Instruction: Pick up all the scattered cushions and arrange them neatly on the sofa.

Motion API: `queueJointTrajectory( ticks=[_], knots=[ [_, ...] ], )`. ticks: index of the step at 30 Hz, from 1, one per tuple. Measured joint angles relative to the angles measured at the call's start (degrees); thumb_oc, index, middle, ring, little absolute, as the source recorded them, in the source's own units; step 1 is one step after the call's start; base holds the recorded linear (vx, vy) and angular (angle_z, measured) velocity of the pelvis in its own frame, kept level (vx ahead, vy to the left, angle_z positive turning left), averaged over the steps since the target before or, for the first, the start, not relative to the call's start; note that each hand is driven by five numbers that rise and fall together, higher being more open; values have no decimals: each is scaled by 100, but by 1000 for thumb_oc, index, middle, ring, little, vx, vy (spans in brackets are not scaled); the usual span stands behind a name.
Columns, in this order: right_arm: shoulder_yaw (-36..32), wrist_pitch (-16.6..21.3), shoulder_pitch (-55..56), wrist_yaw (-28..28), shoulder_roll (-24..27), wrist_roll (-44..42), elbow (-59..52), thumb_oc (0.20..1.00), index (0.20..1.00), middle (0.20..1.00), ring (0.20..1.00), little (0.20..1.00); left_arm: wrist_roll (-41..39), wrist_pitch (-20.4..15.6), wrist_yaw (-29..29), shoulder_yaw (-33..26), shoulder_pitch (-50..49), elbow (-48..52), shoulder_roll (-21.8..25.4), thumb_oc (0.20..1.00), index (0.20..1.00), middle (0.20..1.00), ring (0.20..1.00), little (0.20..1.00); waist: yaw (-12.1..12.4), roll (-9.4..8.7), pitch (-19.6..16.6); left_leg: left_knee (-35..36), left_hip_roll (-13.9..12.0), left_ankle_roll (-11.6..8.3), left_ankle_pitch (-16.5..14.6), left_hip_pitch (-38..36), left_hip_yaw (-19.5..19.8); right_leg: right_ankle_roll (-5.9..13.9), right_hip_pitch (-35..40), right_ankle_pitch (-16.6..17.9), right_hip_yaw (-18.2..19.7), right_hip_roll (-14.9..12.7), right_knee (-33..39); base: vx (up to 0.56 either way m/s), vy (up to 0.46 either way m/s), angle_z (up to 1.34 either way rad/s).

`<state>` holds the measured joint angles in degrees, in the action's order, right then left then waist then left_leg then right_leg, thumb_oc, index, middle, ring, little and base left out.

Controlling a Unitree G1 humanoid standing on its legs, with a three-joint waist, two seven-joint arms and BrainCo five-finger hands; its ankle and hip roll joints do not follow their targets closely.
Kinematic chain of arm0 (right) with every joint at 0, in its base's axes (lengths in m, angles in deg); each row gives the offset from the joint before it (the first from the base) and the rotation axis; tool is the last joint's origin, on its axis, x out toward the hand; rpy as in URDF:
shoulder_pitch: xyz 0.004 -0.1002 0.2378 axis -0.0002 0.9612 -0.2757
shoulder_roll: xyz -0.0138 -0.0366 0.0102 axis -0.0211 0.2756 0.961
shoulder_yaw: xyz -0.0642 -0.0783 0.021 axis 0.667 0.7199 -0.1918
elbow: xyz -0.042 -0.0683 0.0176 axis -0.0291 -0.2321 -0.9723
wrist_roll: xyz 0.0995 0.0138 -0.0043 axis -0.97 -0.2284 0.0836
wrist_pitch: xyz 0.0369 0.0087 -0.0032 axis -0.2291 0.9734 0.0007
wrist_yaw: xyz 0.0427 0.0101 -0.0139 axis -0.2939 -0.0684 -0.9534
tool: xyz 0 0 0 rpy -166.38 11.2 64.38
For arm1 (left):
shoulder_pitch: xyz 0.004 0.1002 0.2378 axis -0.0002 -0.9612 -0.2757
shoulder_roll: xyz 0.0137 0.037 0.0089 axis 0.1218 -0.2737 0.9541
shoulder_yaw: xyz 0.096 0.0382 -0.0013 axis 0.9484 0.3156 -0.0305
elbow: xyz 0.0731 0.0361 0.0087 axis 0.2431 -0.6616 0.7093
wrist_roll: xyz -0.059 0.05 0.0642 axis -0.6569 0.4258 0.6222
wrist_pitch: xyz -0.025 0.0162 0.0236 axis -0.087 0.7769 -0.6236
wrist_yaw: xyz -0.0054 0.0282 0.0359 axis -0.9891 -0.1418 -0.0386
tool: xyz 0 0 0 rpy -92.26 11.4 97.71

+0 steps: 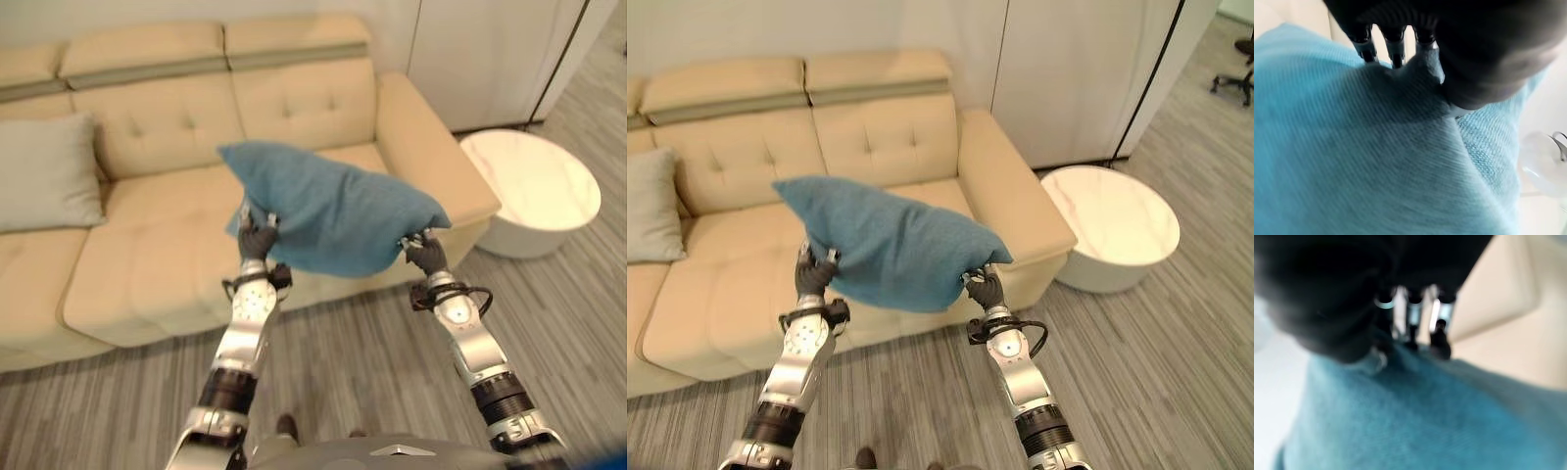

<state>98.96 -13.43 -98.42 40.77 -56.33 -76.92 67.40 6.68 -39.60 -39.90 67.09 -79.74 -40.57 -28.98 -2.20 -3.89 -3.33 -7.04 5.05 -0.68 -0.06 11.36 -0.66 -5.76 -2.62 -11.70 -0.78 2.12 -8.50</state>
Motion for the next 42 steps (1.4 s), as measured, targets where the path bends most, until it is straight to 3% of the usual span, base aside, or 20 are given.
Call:
queueJointTrajectory(
  ticks=[5, 8, 11, 12, 14, 16, 19, 22, 23, 25, 27, 28, 34, 35, 36, 37, 38, 39, 40, 42],
  knots=[
    [19, -232, -218, 295, -41, 99, 134, 200, 200, 200, 200, 200, 53, 75, -28, 73, -397, -926, 116, 200, 200, 200, 200, 200, 347, -208, 66, 509, -95, 181, 106, 1328, -331, 24, 824, 16, 170, 66, 887, 266, 119, -1],
    [221, -268, -132, 478, -33, 101, 74, 200, 200, 200, 200, 200, 54, 185, -19, -35, -998, -927, 36, 200, 200, 200, 200, 200, 425, 104, -69, 189, -98, 621, 524, 1032, 42, 406, 1578, -230, 464, 271, 590, 341, 267, -74],
    [297, -270, 90, 542, -225, 95, 51, 200, 200, 200, 200, 200, 54, 212, -13, -22, -953, -922, 257, 200, 200, 200, 200, 200, 266, -294, -284, 547, 142, 579, 628, 262, -138, 724, 1340, -452, 290, -145, -852, 214, 232, -27],
    [243, -256, 71, 553, -262, 94, 34, 200, 200, 200, 200, 200, 51, 215, 1, -28, -807, -915, 289, 200, 200, 200, 200, 200, 265, -338, -299, 576, 284, 761, 504, 26, -195, 1251, 993, -256, 113, -411, -1840, 121, 158, -30],
    [51, -255, 88, 553, -294, 94, 15, 200, 200, 200, 200, 200, 52, 215, 0, -16, -460, -909, 295, 200, 200, 200, 200, 200, 254, -279, -255, 709, 376, 768, 405, -359, -32, 1564, 154, -176, -184, -718, -3462, 191, 188, 6],
    [24, -204, 230, 570, -365, 91, -115, 200, 200, 200, 200, 200, 52, 215, 2, -41, -268, -903, 311, 200, 200, 200, 200, 200, 234, -50, -100, 919, 315, 788, 183, -961, 284, 1247, -590, -406, -443, -1022, -3474, 260, 119, 37],
    [31, -104, 414, 636, -404, 91, 134, 200, 200, 200, 200, 200, 53, 201, 29, -68, -249, -970, 285, 200, 200, 200, 200, 200, 250, 81, -99, 1213, 163, 570, -149, -1555, 602, 960, -1325, 196, -503, -1032, -449, 295, -29, 44],
    [85, -99, -350, 870, 67, 106, 1244, 200, 200, 200, 200, 200, 126, 149, 406, -215, 716, -2419, 143, 200, 200, 200, 200, 200, 144, 338, 10, 1040, -348, 530, -455, -1830, 969, 740, -1284, 1689, 775, 218, 262, 309, -183, 14],
    [89, -94, -436, 878, 88, 106, 1457, 200, 200, 200, 200, 200, 163, 150, 460, -246, 861, -2699, 88, 200, 200, 200, 200, 200, 99, 238, -11, 835, -226, 412, -526, -1861, 915, 526, -860, 2142, 1023, 173, 864, 232, -277, 15],
    [-115, -192, -1505, 799, -1, 110, 3014, 200, 200, 200, 200, 200, 170, 262, 493, -394, 1810, -3711, 143, 200, 200, 200, 200, 200, 107, -498, 289, -665, 138, 7, -1122, -1287, 715, 210, -56, 1936, 896, -455, 1366, 14, -293, 53],
    [-295, -220, -2585, 665, 246, 99, 3712, 200, 200, 200, 200, 200, 171, 331, 594, -313, 2785, -4139, 160, 200, 200, 200, 200, 200, -55, -783, 316, 554, -268, 30, -644, -622, 1067, 273, -217, 1897, 659, -501, 1365, -223, -298, 97],
    [-570, -79, -3599, 558, 333, 25, 4358, 200, 200, 200, 200, 200, 181, 327, 781, -249, 3665, -4802, 188, 200, 200, 200, 200, 200, -274, -439, 294, 1241, -588, 20, 290, -579, 1081, 480, -464, 1751, 484, -248, 1365, -289, -154, 70],
    [-133, 391, -6514, 115, 871, -437, 5808, 200, 200, 200, 200, 200, 178, 323, 1132, -222, 5370, -5135, 259, 200, 200, 200, 200, 200, -138, -131, 529, 711, -328, -155, 506, 911, 1081, 683, -1682, 1958, 359, -461, 1400, -226, -90, 16],
    [-51, 537, -6595, 85, 1146, -556, 5801, 325, 325, 325, 325, 325, 180, 310, 1129, -221, 5348, -4916, 209, 200, 200, 200, 200, 200, 18, -25, 563, 915, -395, -167, 551, 974, 1082, 680, -1840, 1948, 337, -410, 1401, 34, -106, 2],
    [-77, 639, -6600, 128, 1295, -654, 5884, 1000, 1000, 1000, 1000, 1000, 197, 271, 1120, -117, 4913, -4237, 180, 200, 200, 200, 200, 200, 61, 6, 584, 1085, -408, -208, 663, 990, 1093, 681, -1921, 1906, 326, -408, 1403, 51, -67, 2],
    [-116, 638, -6589, 179, 1320, -783, 6156, 1000, 1000, 1000, 1000, 1000, 268, 237, 1115, -106, 4557, -3912, 199, 200, 200, 200, 200, 200, 95, 8, 584, 1126, -415, -222, 678, 969, 1100, 653, -1921, 1856, 325, -405, 1404, 40, -50, 3],
    [-184, 592, -6573, 255, 1310, -857, 6506, 1000, 1000, 1000, 1000, 1000, 280, 239, 1112, -35, 4295, -3826, 197, 369, 369, 369, 369, 369, 135, 18, 578, 1163, -439, -222, 679, 938, 1097, 644, -1915, 1846, 324, -384, 1404, 46, -26, -3],
    [-183, 492, -6573, 335, 1305, -949, 6890, 1000, 1000, 1000, 1000, 1000, 278, 246, 1116, -9, 4102, -3869, 162, 780, 780, 780, 780, 780, 160, 34, 575, 1210, -473, -223, 679, 918, 1096, 642, -1916, 1844, 325, -354, 1404, 38, -6, -4],
    [-263, 348, -6568, 402, 1260, -1038, 7317, 1000, 1000, 1000, 1000, 1000, 280, 243, 1117, -11, 3995, -4148, 151, 1000, 1000, 1000, 1000, 1000, 157, 36, 576, 1211, -492, -223, 679, 916, 1093, 643, -1918, 1843, 324, -336, 1404, 19, 17, -4],
    [-770, 184, -6532, 416, 1174, -1090, 8218, 1000, 1000, 1000, 1000, 1000, 264, 218, 1124, -47, 4147, -5279, 177, 1000, 1000, 1000, 1000, 1000, 145, 76, 569, 1210, -505, -223, 679, 886, 1074, 646, -1897, 1838, 316, -330, 1404, -19, 57, -1]
  ],
)
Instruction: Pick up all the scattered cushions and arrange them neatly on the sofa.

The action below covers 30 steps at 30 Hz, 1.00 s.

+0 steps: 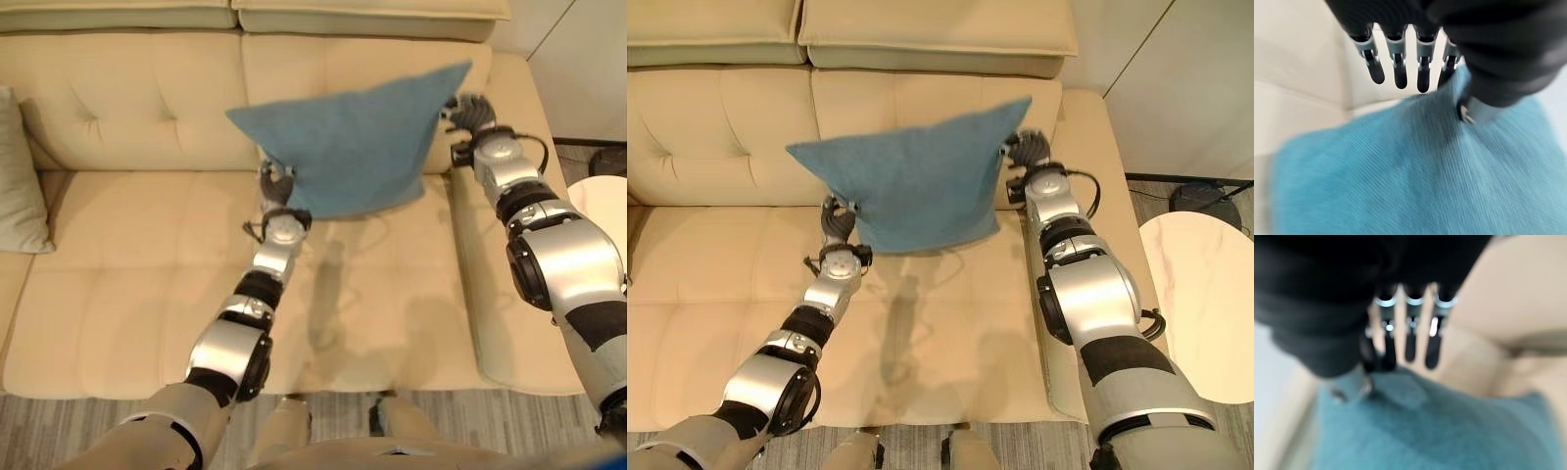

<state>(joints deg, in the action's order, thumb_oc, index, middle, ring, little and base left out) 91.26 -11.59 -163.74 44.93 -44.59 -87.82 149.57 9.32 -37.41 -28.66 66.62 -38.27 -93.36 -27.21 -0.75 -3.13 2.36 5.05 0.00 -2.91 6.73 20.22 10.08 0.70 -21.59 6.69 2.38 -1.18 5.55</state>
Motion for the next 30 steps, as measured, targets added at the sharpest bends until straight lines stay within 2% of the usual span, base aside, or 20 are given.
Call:
queueJointTrajectory(
  ticks=[1, 2, 3, 4, 9, 11, 14, 17, 22, 26, 30],
  knots=[
    [68, -179, -112, -33, -55, -5, 570, 1000, 1000, 1000, 1000, 1000, -46, 70, 2, -83, 282, -705, -19, 1000, 1000, 1000, 1000, 1000, 0, 36, -10, 0, 5, 0, 0, 0, 0, -3, -2, 4, 4, -2, -1, -19, 54, -1],
    [53, -532, -12, -221, -255, -6, 697, 1000, 1000, 1000, 1000, 1000, -251, 221, 82, -211, 648, -1438, -18, 1000, 1000, 1000, 1000, 1000, -63, 105, -7, 0, 8, 1, 0, 1, -4, -5, -3, 11, 8, -2, -1, 7, 49, -3],
    [6, -752, 202, -376, -299, -10, 498, 1000, 1000, 1000, 1000, 1000, -340, 256, 230, -193, 887, -1721, -41, 1000, 1000, 1000, 1000, 1000, -96, 177, -16, 0, 11, 1, 0, 0, -4, -8, -5, 23, 17, -4, -1, 14, 35, -3],
    [6, -772, 235, -467, -277, -10, 420, 1000, 1000, 1000, 1000, 1000, -348, 255, 267, -190, 912, -1722, -9, 1000, 1000, 1000, 1000, 1000, -106, 203, -31, 0, 10, 1, 0, -7, -8, -10, -5, 26, 23, -4, 0, 33, 34, -5],
    [78, -654, 286, -786, -86, 10, -177, 1000, 1000, 1000, 1000, 1000, -364, 232, 461, -138, 1015, -1694, 160, 1000, 1000, 1000, 1000, 1000, -121, 268, -15, 9, 0, 3, 0, -205, -42, -18, 168, 53, 94, 9, -1, 55, 12, -6],
    [118, -386, 301, -893, -25, 11, -672, 1000, 1000, 1000, 1000, 1000, -537, 272, 445, -213, 1212, -1724, 344, 1000, 1000, 1000, 1000, 1000, -144, 305, -13, 9, 0, 3, 0, -431, -66, -10, 384, 43, 128, 7, 1, 12, 9, -4],
    [215, -164, 259, -912, -66, 4, -804, 1000, 1000, 1000, 1000, 1000, -747, 279, 324, -215, 1581, -1787, 478, 1000, 1000, 1000, 1000, 1000, -155, 347, 6, 10, -17, 4, -13, -441, -115, 13, 379, 26, 155, 26, 1, -27, -4, -5],
    [317, -117, 232, -919, -90, -82, -857, 1000, 1000, 1000, 1000, 1000, -913, 288, 168, -213, 1827, -1860, 447, 1000, 1000, 1000, 1000, 1000, -145, 453, -12, 10, -33, 47, -77, -295, -128, 41, 216, 66, 159, 36, 0, -6, -13, -4],
    [438, -5, 51, -882, -136, -355, -950, 1000, 1000, 1000, 1000, 1000, -1397, 414, -6, -477, 2235, -2017, 421, 1000, 1000, 1000, 1000, 1000, -184, 456, -9, 8, -23, 56, -36, -26, -175, 19, -82, 154, 209, 32, -1, 2, -24, -7],
    [449, 51, -310, -864, -143, -620, -962, 1000, 1000, 1000, 1000, 1000, -1901, 519, 38, -594, 3044, -2491, 499, 1000, 1000, 1000, 1000, 1000, -202, 455, -6, 8, -47, 42, -17, 141, -179, -23, -247, 188, 198, 59, -3, 30, -32, 0],
    [507, 67, -438, -949, -161, -692, -1068, 1000, 1000, 1000, 1000, 1000, -1924, 523, 231, -596, 3230, -2371, 505, 1000, 1000, 1000, 1000, 1000, -201, 451, -3, 8, -60, 17, 4, 126, -186, -21, -228, 154, 189, 71, -3, 45, -28, 0]
  ],
)
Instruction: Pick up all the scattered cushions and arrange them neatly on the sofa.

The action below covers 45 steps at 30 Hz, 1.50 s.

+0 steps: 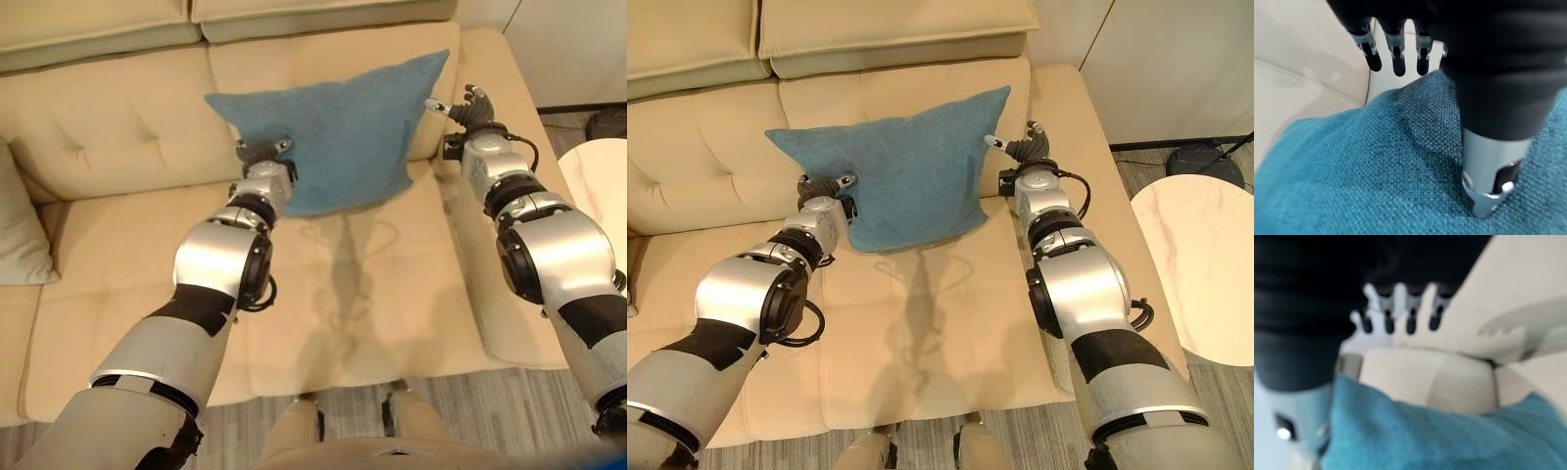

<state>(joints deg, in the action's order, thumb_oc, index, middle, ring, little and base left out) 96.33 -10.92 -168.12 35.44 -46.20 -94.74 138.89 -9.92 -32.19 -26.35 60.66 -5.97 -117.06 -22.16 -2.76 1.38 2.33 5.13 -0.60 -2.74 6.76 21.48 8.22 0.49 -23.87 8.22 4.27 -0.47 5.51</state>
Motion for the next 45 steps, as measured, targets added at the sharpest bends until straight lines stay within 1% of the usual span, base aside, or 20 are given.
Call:
queueJointTrajectory(
  ticks=[4, 5, 7, 10, 11, 12, 14, 16, 18, 21, 25, 28, 30, 33, 36, 39, 42, 43, 44, 45],
  knots=[
    [-61, 145, 123, -324, 21, 20, -301, 1000, 1000, 1000, 1000, 1000, 18, -152, 363, -96, -264, 635, 18, 1000, 1000, 1000, 1000, 1000, -31, -4, 3, 0, -7, 0, 0, -74, -40, 0, 54, 0, -19, 7, -1, 63, -15, -6],
    [-184, 304, 460, -460, 68, 108, -999, 1000, 1000, 1000, 1000, 1000, 137, -348, 492, -28, -806, 1609, 95, 1000, 1000, 1000, 1000, 1000, -65, -44, 82, 1, -6, 0, 0, -196, -114, -3, 162, 3, -14, 6, -1, 71, -17, -13],
    [-252, 420, 756, -547, 142, 234, -1324, 1000, 1000, 1000, 1000, 1000, 307, -449, 543, -100, -1267, 1994, 312, 1000, 1000, 1000, 1000, 1000, -122, -84, 279, 3, -12, -1, 0, -505, -142, 0, 461, 0, -23, 10, 0, 66, -18, -7],
    [-533, 407, 1405, -592, 446, 361, -1720, 1000, 1000, 1000, 1000, 1000, 392, -448, 691, -398, -1912, 2366, 556, 1000, 1000, 1000, 1000, 1000, -136, -104, 305, 7, -16, -5, -3, -735, -142, 17, 704, -35, -38, 9, 1, 73, -23, 3],
    [-811, 372, 1837, -529, 528, 415, -2443, 1000, 1000, 1000, 1000, 1000, 419, -354, 714, -743, -2387, 3329, 579, 1000, 1000, 1000, 1000, 1000, -155, -133, 329, 12, -5, -26, -23, -819, -140, 14, 784, -111, -28, -2, 3, 59, -11, 8],
    [-879, 375, 2005, -501, 597, 484, -2550, 1000, 1000, 1000, 1000, 1000, 467, -314, 764, -838, -2557, 3468, 676, 1000, 1000, 1000, 1000, 1000, -138, -140, 354, 12, -1, -37, -30, -861, -134, -24, 836, -142, -35, -5, 2, 73, -19, 4],
    [-1285, 220, 3185, -358, 760, 787, -3744, 1000, 1000, 1000, 1000, 1000, 459, 56, 769, -1533, -3720, 4821, 835, 1000, 1000, 1000, 1000, 1000, -137, -112, 375, 14, -44, -65, -108, -1019, -144, -27, 994, -171, -39, 38, 4, 79, -18, 1],
    [-1759, 51, 4234, -286, 743, 915, -4729, 1000, 1000, 1000, 1000, 1000, 401, 363, 775, -2194, -4725, 5824, 729, 1000, 1000, 1000, 1000, 1000, -111, -64, 384, 14, -77, -33, -234, -1150, -153, -49, 1114, -268, -36, 69, 5, 69, -11, -2],
    [-2157, -176, 5060, -204, 759, 1088, -5043, 1000, 1000, 1000, 1000, 1000, 284, 631, 900, -2953, -5501, 5991, 701, 1000, 1000, 1000, 1000, 1000, -85, 11, 360, 15, -122, 27, -399, -1187, -163, -77, 1136, -285, -33, 109, 4, 75, -14, -8],
    [-2572, -413, 5966, -77, 678, 1208, -5447, 1000, 1000, 1000, 1000, 1000, 255, 842, 963, -3474, -6387, 6034, 627, 1000, 1000, 1000, 1000, 1000, -61, 90, 294, 16, -102, 42, -475, -1129, -146, -95, 1082, -297, -21, 84, 2, 45, -2, -1],
    [-2755, -387, 6924, 138, 264, 1217, -6212, 1000, 1000, 1000, 1000, 1000, 274, 1056, 685, -3109, -7317, 6076, 258, 1000, 1000, 1000, 1000, 1000, -71, 330, -77, 14, -97, 89, -463, -1121, -155, -84, 1076, -329, -27, 81, 2, 12, 1, 0],
    [-2769, -395, 7399, 276, -30, 1216, -5963, 1000, 1000, 1000, 1000, 1000, 276, 1150, 351, -2725, -7843, 5918, -265, 1000, 1000, 1000, 1000, 1000, -93, 398, -142, 11, -93, 98, -459, -1204, -184, -70, 1140, -335, -25, 76, 1, -24, 52, -5],
    [-2723, -400, 7617, 300, -240, 1215, -5784, 1000, 1000, 1000, 1000, 1000, 241, 1246, 314, -2673, -7928, 5575, -605, 1000, 1000, 1000, 1000, 1000, -121, 359, -163, 12, -92, 98, -459, -1262, -261, -63, 1183, -339, -9, 75, 2, -25, 73, -8],
    [-2722, -223, 7748, 338, -240, 1216, -5239, 1000, 1000, 1000, 1000, 1000, 373, 1188, 133, -2048, -8196, 5310, -599, 1000, 1000, 1000, 1000, 1000, -135, 208, -234, 14, -94, 119, -497, -1398, -316, -33, 1292, -373, 52, 82, 2, -32, 115, -9],
    [-2771, -103, 8171, 617, -387, 1177, -4891, 1000, 1000, 1000, 1000, 1000, 234, 1108, -278, -1759, -8677, 5013, -874, 1000, 1000, 1000, 1000, 1000, -187, -8, -390, 12, -52, 156, -687, -1654, -416, -73, 1452, -433, 160, 42, 3, -71, 196, -18],
    [-2788, 81, 8365, 836, -437, 897, -4434, 1000, 1000, 1000, 1000, 1000, 200, 948, -907, -991, -8834, 4371, -886, 1000, 1000, 1000, 1000, 1000, -322, -54, -456, 15, 56, 294, -649, -1862, -448, 11, 1645, -398, 176, -22, 1, -158, 200, -13],
    [-2753, 176, 8548, 943, -526, 738, -4270, 1000, 1000, 1000, 1000, 1000, 127, 921, -1340, -762, -8676, 3747, -960, 1000, 1000, 1000, 1000, 1000, -399, -52, -517, 14, 78, 339, -659, -1907, -471, 46, 1654, -396, 209, -71, 0, -220, 164, -14],
    [-2736, 384, 8558, 1060, -620, 640, -3998, 1000, 1000, 1000, 1000, 1000, 142, 664, -1619, -637, -8479, 3256, -1046, 1000, 1000, 1000, 1000, 1000, -405, -96, -498, 12, 173, 395, -584, -1905, -613, 125, 1577, -185, 315, -102, -5, -586, 138, -69],
    [-2523, 418, 8436, 1187, -660, 539, -3673, 1000, 1000, 1000, 1000, 1000, 147, 550, -1871, -517, -8207, 2994, -1022, 1000, 1000, 1000, 1000, 1000, -394, -129, -446, 2, 198, 449, -564, -1864, -839, 342, 1464, -152, 373, -176, -10, -726, 139, -85],
    [-2519, 560, 8321, 1208, -691, 527, -3349, 1000, 1000, 1000, 1000, 1000, 164, 474, -2012, -464, -8119, 2903, -1012, 1000, 1000, 1000, 1000, 1000, -381, -201, -433, -71, 198, 526, -468, -1781, -1019, 400, 1310, -149, 265, -253, -48, -829, 168, -84]
  ],
)
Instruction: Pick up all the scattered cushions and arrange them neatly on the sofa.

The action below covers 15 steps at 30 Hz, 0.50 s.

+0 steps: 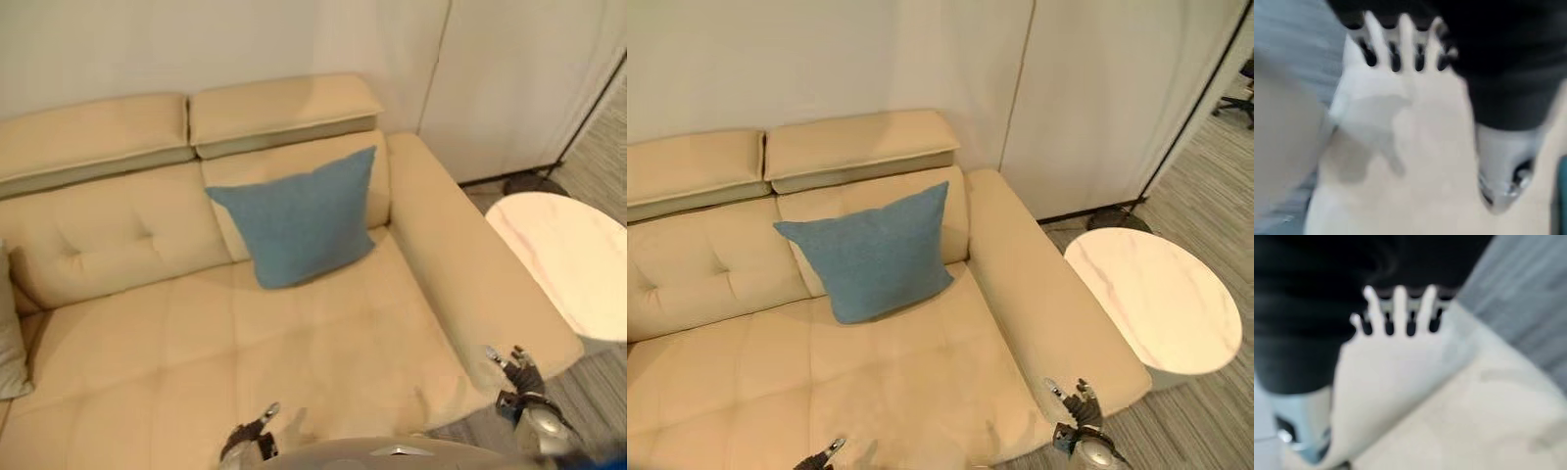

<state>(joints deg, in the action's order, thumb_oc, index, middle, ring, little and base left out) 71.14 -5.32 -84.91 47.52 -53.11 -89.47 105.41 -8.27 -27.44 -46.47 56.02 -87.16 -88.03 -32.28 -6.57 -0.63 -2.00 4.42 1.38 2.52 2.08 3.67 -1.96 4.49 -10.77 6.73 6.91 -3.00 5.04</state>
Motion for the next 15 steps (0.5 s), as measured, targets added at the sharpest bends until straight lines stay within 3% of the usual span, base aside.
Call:
queueJointTrajectory(
  ticks=[1, 2, 3, 4, 6, 7, 8, 9, 10, 11, 12, 13, 15],
  knots=[
    [34, 194, -416, 31, 98, 8, 1136, 1000, 1000, 1000, 1000, 1000, 189, -105, -304, 249, 208, -409, 55, 1000, 1000, 1000, 1000, 1000, 84, 166, -18, -151, -115, 188, -2, 266, -370, 231, -278, -266, -1130, -137, -493, -501, 103, -83],
    [166, 152, -630, 0, 140, 2, 1622, 1000, 1000, 1000, 1000, 1000, 346, -144, -457, 416, 260, -473, 72, 1000, 1000, 1000, 1000, 1000, 286, 236, -13, -113, -269, 238, -41, 333, -567, -99, -701, -567, -1955, -268, -1628, -241, 40, -87],
    [259, 140, -611, 0, 117, 11, 1735, 1000, 1000, 1000, 1000, 1000, 474, -152, -552, 435, 228, -457, 51, 1000, 1000, 1000, 1000, 1000, 415, 266, -14, -43, -365, 234, 7, 337, -674, -157, -826, -815, -2155, -313, -2293, -329, 33, -83],
    [356, 162, -596, 12, 38, 11, 1954, 1000, 1000, 1000, 1000, 1000, 699, -205, -694, 590, 205, -453, 155, 1000, 1000, 1000, 1000, 1000, 548, 245, 8, -44, -439, 300, 49, 299, -765, -76, -741, -1285, -2507, -500, -3481, -195, 21, -58],
    [261, 197, -605, 11, -52, 8, 2223, 1000, 1000, 1000, 1000, 1000, 951, -241, -919, 645, 171, -553, 344, 1000, 1000, 1000, 1000, 1000, 638, 135, -18, -148, -438, 226, 124, 217, -821, 562, -59, -1731, -2155, -570, -4138, -242, -18, -26],
    [230, 203, -553, 7, -61, 7, 2215, 1000, 1000, 1000, 1000, 1000, 1001, -252, -971, 647, 161, -629, 383, 1000, 1000, 1000, 1000, 1000, 622, 132, -43, -171, -439, 238, 88, 205, -763, 658, 276, -1789, -2025, -543, -4076, -343, -123, 5],
    [225, 254, -533, -17, -117, 4, 2315, 1000, 1000, 1000, 1000, 1000, 1113, -267, -1029, 643, 191, -839, 475, 1000, 1000, 1000, 1000, 1000, 681, 70, -75, -288, -419, 113, 155, 256, -697, 1029, 830, -1788, -1436, -382, -3969, -201, -95, 20],
    [377, 261, -444, -42, -153, 9, 2436, 1000, 1000, 1000, 1000, 1000, 1212, -270, -1080, 643, 238, -954, 542, 1000, 1000, 1000, 1000, 1000, 660, -13, -97, -403, -374, 48, 214, 372, -669, 951, 1177, -1839, -974, -161, -3509, -386, -149, 28],
    [471, 208, -436, -55, -139, 19, 2532, 1000, 1000, 1000, 1000, 1000, 1267, -266, -1136, 634, 336, -979, 579, 1000, 1000, 1000, 1000, 1000, 693, -93, -99, -481, -364, 21, 229, 532, -543, 940, 1601, -1966, -704, 7, -2576, -311, -103, 28],
    [570, 181, -428, -79, -137, 24, 2558, 1000, 1000, 1000, 1000, 1000, 1287, -287, -1130, 627, 300, -1000, 541, 1000, 1000, 1000, 1000, 1000, 714, -35, -90, -455, -412, 93, 378, 549, -510, 917, 1699, -2002, -739, 92, -2373, -311, -103, 32],
    [830, 170, -380, -125, -133, 27, 2579, 1000, 1000, 1000, 1000, 1000, 1294, -374, -1100, 611, 336, -1118, 554, 1000, 1000, 1000, 1000, 1000, 707, -6, -103, -463, -437, 156, 543, 553, -502, 611, 1839, -2102, -535, 174, -2181, -496, -191, 22],
    [1056, 163, -396, -130, -155, 87, 2599, 1000, 1000, 1000, 1000, 1000, 1341, -409, -1033, 623, 422, -1320, 601, 1000, 1000, 1000, 1000, 1000, 690, -90, -158, -451, -472, 82, 704, 674, -508, 163, 1891, -2244, -284, 247, -1907, -374, -142, 12],
    [1232, 174, -412, -155, -162, 204, 2531, 1000, 1000, 1000, 1000, 1000, 1364, -490, -842, 453, 493, -1425, 559, 1000, 1000, 1000, 1000, 1000, 682, 9, -134, -446, -578, -79, 986, 965, -368, -122, 1879, -2377, -334, 421, -1541, -313, -115, 18]
  ],
)
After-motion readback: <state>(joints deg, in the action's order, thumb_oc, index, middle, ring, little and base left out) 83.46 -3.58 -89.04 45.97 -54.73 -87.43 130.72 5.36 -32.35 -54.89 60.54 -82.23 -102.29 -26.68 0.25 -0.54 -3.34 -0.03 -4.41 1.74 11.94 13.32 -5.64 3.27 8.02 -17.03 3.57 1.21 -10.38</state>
